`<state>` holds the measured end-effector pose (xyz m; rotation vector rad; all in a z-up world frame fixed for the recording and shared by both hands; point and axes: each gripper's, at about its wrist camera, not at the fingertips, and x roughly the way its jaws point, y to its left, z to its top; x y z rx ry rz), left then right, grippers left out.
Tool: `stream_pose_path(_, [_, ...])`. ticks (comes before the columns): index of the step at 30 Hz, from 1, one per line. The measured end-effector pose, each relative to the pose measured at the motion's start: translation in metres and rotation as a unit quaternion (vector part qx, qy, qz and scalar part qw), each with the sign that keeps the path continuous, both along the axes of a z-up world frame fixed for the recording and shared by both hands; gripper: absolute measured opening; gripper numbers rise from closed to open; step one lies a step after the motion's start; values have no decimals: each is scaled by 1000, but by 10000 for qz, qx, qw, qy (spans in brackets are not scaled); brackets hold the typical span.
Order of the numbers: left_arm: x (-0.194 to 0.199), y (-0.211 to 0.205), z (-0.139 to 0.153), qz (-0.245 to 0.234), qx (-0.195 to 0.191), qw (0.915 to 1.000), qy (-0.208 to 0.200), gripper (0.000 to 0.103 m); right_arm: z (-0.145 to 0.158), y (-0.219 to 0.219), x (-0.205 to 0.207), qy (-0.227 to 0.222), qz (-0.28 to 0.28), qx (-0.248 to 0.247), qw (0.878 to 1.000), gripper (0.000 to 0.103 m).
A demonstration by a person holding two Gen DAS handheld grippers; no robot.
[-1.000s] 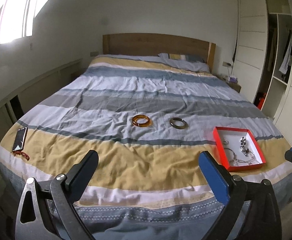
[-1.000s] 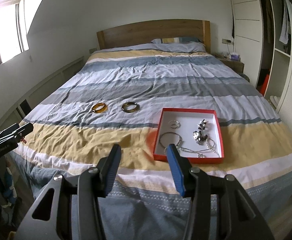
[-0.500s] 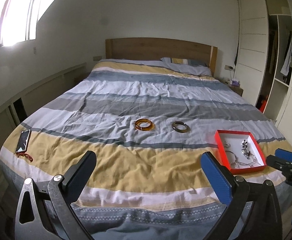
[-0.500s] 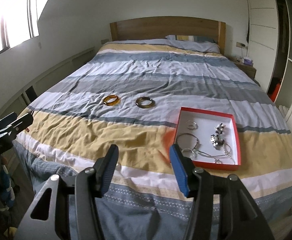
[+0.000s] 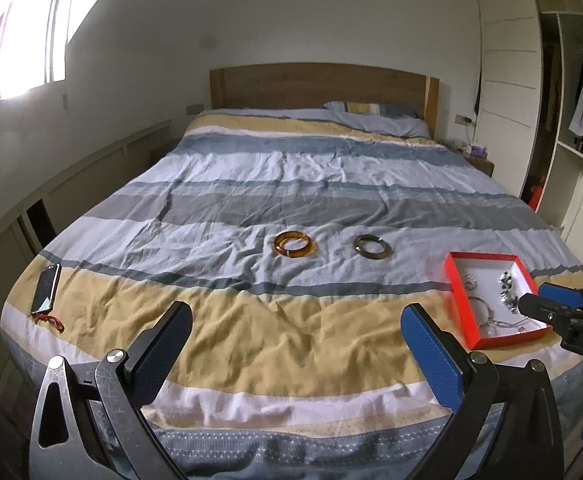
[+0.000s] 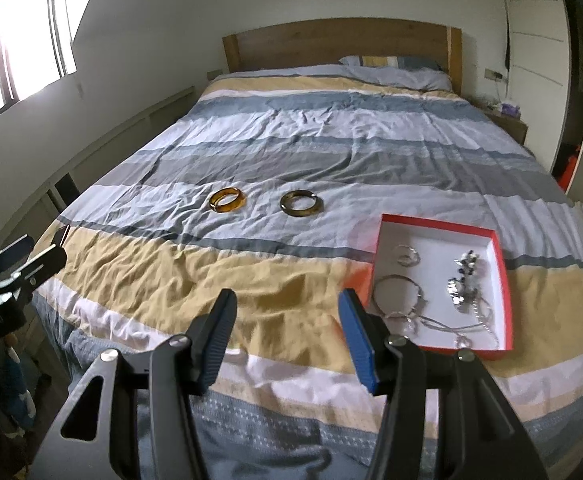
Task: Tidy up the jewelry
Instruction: 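Move both tools toward the amber and brown bangles, then grasp the amber bangle with the left tool while the right tool grasps the brown bangle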
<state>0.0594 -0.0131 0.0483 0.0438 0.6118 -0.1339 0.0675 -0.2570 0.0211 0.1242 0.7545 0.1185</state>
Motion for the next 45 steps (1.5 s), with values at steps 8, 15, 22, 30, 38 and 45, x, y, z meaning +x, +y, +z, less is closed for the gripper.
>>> stream_pose_path(8, [33, 1, -28, -35, 86, 9988, 478, 102, -27, 5, 36, 247, 195, 181, 9993, 51])
stream_pose_path(15, [68, 7, -87, 42, 138, 9907, 1356, 102, -56, -4, 66, 475, 142, 378, 9981, 51])
stream_pose_path(22, [116, 16, -123, 271, 301, 9835, 1764, 102, -81, -17, 113, 703, 135, 375, 9967, 51])
stream_pose_path(30, [213, 25, -124, 384, 277, 9848, 1669, 102, -94, -26, 192, 797, 33, 349, 9962, 51])
stream_pose_path(38, [313, 25, -125, 425, 105, 9862, 1598, 102, -104, -28, 273, 876, -106, 209, 9959, 51])
stream_pose_path(45, [360, 26, -143, 518, 93, 9841, 1694, 102, -128, -30, 313, 1075, -260, 249, 9936, 51])
